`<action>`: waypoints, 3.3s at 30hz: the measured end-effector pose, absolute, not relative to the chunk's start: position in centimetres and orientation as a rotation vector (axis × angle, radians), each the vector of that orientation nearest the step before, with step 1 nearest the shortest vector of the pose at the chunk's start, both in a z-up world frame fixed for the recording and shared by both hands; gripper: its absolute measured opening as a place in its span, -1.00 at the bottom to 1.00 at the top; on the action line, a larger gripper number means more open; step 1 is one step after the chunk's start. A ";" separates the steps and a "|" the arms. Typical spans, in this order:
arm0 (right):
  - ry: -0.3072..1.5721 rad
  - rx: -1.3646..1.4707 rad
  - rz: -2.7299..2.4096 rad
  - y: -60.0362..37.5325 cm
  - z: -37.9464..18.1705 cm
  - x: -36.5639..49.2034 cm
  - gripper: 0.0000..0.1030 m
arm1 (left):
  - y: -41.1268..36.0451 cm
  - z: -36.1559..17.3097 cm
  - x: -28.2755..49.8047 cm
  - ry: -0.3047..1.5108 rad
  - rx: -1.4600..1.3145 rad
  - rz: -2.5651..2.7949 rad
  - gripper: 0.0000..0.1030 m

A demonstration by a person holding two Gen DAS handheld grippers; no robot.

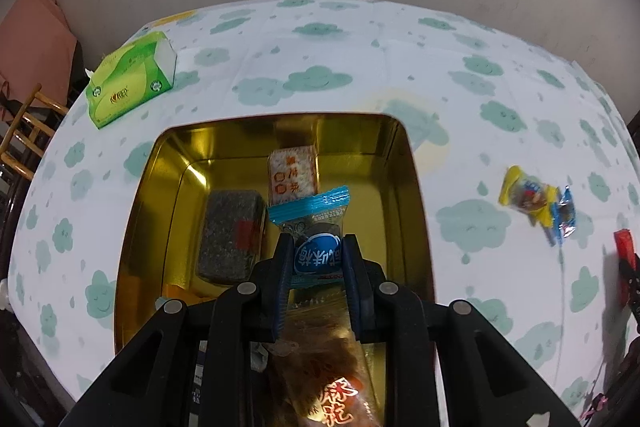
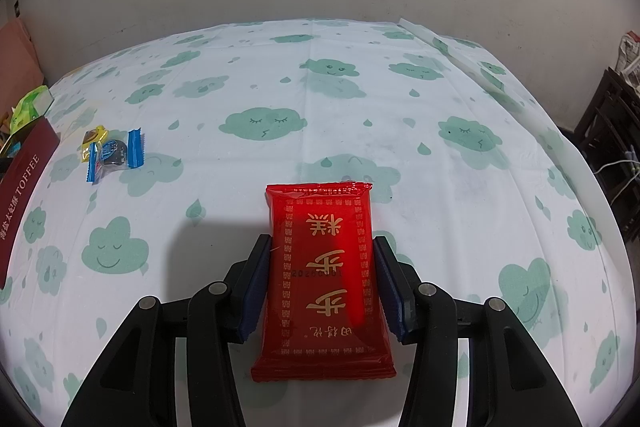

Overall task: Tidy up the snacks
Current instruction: 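Carry the blue-wrapped candy into the tin and open the left gripper, then withdraw the left gripper from the tin while right holds the red packet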

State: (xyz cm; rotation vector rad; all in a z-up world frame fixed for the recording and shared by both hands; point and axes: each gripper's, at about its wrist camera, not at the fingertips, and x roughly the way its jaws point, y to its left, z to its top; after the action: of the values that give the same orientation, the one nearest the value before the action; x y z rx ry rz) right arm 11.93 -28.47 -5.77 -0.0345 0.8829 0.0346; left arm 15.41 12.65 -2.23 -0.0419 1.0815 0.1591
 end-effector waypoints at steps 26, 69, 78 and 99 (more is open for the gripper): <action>0.883 -0.035 0.030 -28.5 -5.7 11.9 0.02 | 14.0 -3.4 14.7 1.103 -0.012 0.175 -0.38; 0.908 -0.042 -0.059 -27.5 -5.5 11.4 -0.11 | 18.1 1.7 4.0 0.939 -0.134 0.243 0.47; 0.877 -0.013 0.006 -22.7 -2.9 9.9 -0.11 | 20.1 0.9 2.6 0.921 -0.192 0.242 0.47; 0.854 -0.073 0.379 -0.1 1.2 8.0 -0.12 | 24.8 -0.2 -0.2 0.943 -0.251 0.308 0.48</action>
State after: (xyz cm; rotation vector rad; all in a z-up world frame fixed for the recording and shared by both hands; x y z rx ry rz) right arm 8.01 -0.12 1.24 -0.0732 0.8537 0.3791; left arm -0.20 24.85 -0.22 -0.2512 0.9426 0.3075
